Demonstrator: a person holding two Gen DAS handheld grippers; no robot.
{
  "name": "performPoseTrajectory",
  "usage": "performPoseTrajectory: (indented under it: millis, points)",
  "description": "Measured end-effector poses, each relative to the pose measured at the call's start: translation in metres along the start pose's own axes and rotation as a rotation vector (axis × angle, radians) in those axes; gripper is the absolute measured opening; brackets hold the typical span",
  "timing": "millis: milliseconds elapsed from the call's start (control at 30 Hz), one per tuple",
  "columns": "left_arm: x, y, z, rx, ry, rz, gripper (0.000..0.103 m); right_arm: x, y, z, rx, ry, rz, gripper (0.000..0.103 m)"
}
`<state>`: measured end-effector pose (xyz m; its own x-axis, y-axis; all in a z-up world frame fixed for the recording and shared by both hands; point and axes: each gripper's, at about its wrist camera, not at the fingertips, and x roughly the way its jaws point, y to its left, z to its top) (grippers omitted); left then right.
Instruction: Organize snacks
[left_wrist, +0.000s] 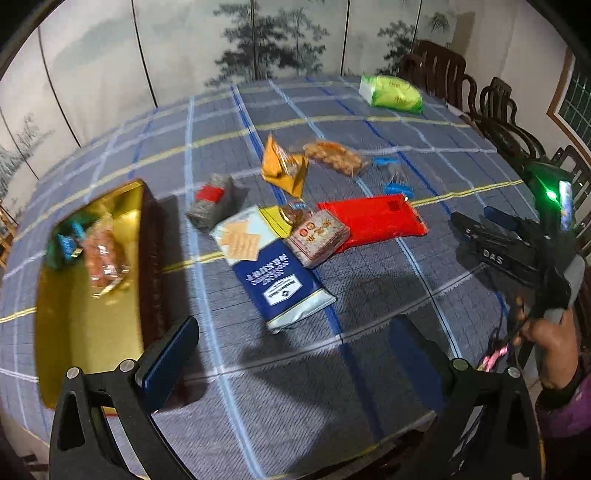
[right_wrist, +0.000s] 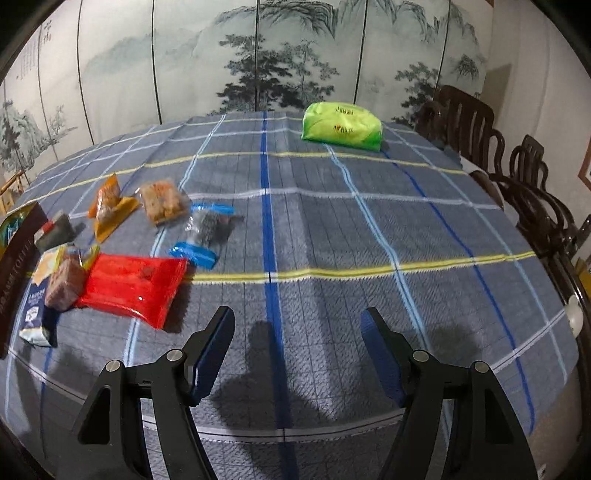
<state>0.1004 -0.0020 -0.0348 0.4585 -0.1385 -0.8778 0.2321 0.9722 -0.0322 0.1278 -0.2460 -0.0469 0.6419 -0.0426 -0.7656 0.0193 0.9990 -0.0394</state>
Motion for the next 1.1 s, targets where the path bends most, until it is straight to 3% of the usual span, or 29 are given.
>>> performPoseTrajectory:
  millis: [100, 200, 300, 400, 600, 667, 767, 1100]
  points:
    - [0.026, 0.001, 0.011, -0.003, 0.064, 0.010, 0.101, 0.004, -0.002, -0.003, 0.006, 0.005, 0.015, 0.071]
    - [0.044, 0.004, 0.017, 0.000, 0.103, 0.045, 0.093, 0.007, -0.005, -0.004, 0.017, 0.004, 0.028, 0.072]
    - [0.065, 0.011, 0.022, -0.008, 0.156, 0.035, 0.084, 0.010, -0.009, -0.004, 0.029, 0.008, 0.042, 0.073]
    - [0.077, 0.017, 0.026, -0.033, 0.182, -0.017, 0.085, 0.011, -0.012, -0.003, 0.042, 0.012, 0.061, 0.073]
    - [0.085, 0.019, 0.031, 0.008, 0.138, 0.021, 0.082, 0.014, -0.011, -0.003, 0.047, 0.017, 0.072, 0.073]
    - [0.083, 0.021, 0.032, 0.011, 0.105, 0.019, 0.066, 0.015, -0.012, -0.003, 0.055, 0.022, 0.080, 0.073]
    - [0.078, 0.022, 0.031, 0.005, 0.090, 0.021, 0.050, 0.016, -0.013, -0.002, 0.067, 0.026, 0.082, 0.073]
    - [0.026, 0.007, -0.022, -0.101, 0.052, -0.054, 0.046, 0.017, -0.014, -0.002, 0.070, 0.036, 0.089, 0.077]
